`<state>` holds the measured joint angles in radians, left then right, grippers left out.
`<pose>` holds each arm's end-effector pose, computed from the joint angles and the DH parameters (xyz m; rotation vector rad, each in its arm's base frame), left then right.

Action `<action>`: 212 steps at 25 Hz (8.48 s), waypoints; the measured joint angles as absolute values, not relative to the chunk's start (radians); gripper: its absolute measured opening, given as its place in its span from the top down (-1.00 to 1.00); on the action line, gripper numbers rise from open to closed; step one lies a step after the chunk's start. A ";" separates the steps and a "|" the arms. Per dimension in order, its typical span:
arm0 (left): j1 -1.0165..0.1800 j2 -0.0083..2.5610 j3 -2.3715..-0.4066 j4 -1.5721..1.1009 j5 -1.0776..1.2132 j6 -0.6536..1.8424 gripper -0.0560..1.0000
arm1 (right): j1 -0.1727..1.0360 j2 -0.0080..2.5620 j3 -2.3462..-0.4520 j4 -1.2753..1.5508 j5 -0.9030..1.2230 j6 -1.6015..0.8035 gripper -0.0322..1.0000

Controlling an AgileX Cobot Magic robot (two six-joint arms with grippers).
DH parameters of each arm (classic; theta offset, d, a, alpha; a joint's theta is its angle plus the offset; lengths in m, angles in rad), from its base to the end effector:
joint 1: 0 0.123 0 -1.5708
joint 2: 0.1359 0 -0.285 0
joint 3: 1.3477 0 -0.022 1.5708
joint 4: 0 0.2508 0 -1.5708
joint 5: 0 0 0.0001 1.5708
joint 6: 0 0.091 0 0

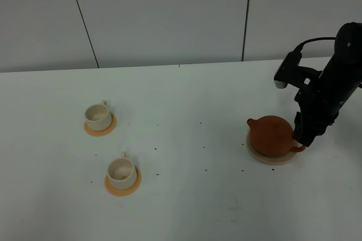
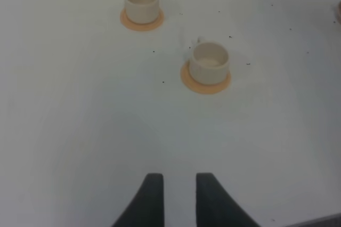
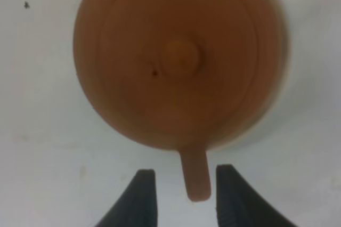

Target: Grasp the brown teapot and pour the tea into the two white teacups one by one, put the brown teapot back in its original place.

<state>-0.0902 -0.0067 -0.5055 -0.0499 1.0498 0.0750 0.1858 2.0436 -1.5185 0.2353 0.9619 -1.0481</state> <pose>-0.0065 -0.0034 0.2797 0.1691 2.0138 -0.0691 0.4053 0.0939 0.1826 -1.5334 2.4582 0.1664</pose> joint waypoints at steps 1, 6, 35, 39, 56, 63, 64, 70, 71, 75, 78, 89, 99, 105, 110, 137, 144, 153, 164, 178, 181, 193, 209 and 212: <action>-0.090 -0.007 -0.506 -0.050 1.050 0.075 0.47 | 0.186 2.044 -1.519 0.234 0.962 -1.045 0.42; -0.090 -0.007 -0.506 -0.050 1.050 0.075 0.47 | 0.186 2.044 -1.519 0.232 0.962 -1.037 0.42; -0.090 -0.007 -0.506 -0.050 1.050 0.075 0.47 | 0.186 2.067 -1.519 0.234 0.922 -1.057 0.42; -0.090 -0.007 -0.506 -0.050 1.050 0.075 0.47 | 0.186 2.077 -1.519 0.244 0.934 -1.057 0.42; -0.090 -0.007 -0.506 -0.050 1.050 0.075 0.47 | 0.186 2.088 -1.519 0.253 0.942 -1.057 0.51; -0.090 -0.007 -0.506 -0.050 1.050 0.075 0.47 | 0.186 2.088 -1.519 0.253 0.949 -1.057 0.65; -0.090 -0.007 -0.506 -0.050 1.050 0.075 0.47 | 0.186 2.088 -1.519 0.253 0.950 -1.057 0.69; -0.090 -0.007 -0.506 -0.050 1.050 0.075 0.47 | 0.186 2.088 -1.519 0.253 0.956 -1.057 0.74; -0.090 -0.007 -0.506 -0.050 1.050 0.075 0.47 | 0.186 2.088 -1.519 0.253 0.956 -1.057 0.74; -0.090 -0.007 -0.506 -0.050 1.050 0.075 0.47 | 0.186 2.088 -1.519 0.260 0.957 -1.057 0.75; -0.090 -0.007 -0.506 -0.050 1.050 0.075 0.47 | 0.186 2.088 -1.519 0.271 0.963 -1.057 0.75; -0.090 -0.007 -0.506 -0.050 1.050 0.074 0.46 | 0.186 2.088 -1.519 0.289 0.990 -1.056 0.52; -0.090 -0.007 -0.506 -0.050 1.050 0.075 0.46 | 0.186 2.088 -1.519 0.294 0.992 -1.047 0.47; -0.090 -0.007 -0.506 -0.050 1.050 0.075 0.46 | 0.186 2.099 -1.519 0.294 0.992 -1.046 0.49; -0.090 -0.007 -0.506 -0.050 1.050 0.074 0.46 | 0.186 2.101 -1.519 0.297 0.992 -1.046 0.49; -0.090 -0.007 -0.506 -0.050 1.050 0.074 0.46 | 0.184 2.103 -1.520 0.300 0.985 -1.046 0.75; -0.090 -0.007 -0.506 -0.050 1.050 0.074 0.46 | 0.184 2.103 -1.520 0.308 0.983 -1.046 0.75; -0.090 -0.007 -0.506 -0.050 1.050 0.074 0.46 | 0.186 2.075 -1.520 0.360 0.972 -1.047 0.75; -0.090 -0.007 -0.506 -0.050 1.050 0.075 0.46 | 0.187 2.020 -1.519 0.369 0.984 -1.048 0.75; -0.090 -0.007 -0.506 -0.050 1.050 0.075 0.46 | 0.376 2.008 -1.675 0.153 1.097 -0.912 0.75; -0.090 -0.007 -0.506 -0.050 1.050 0.075 0.46 | 0.404 2.038 -1.765 0.151 1.153 -0.907 0.75; -0.090 -0.007 -0.506 -0.050 1.050 0.075 0.46 | 0.457 2.295 -2.160 0.229 1.225 -0.915 0.75; -0.090 -0.007 -0.506 -0.050 1.050 0.075 0.46 | 0.545 2.392 -2.297 0.213 1.232 -0.766 0.75; -0.090 -0.007 -0.506 -0.050 1.050 0.075 0.46 | 0.562 2.403 -2.298 0.206 1.232 -0.728 0.75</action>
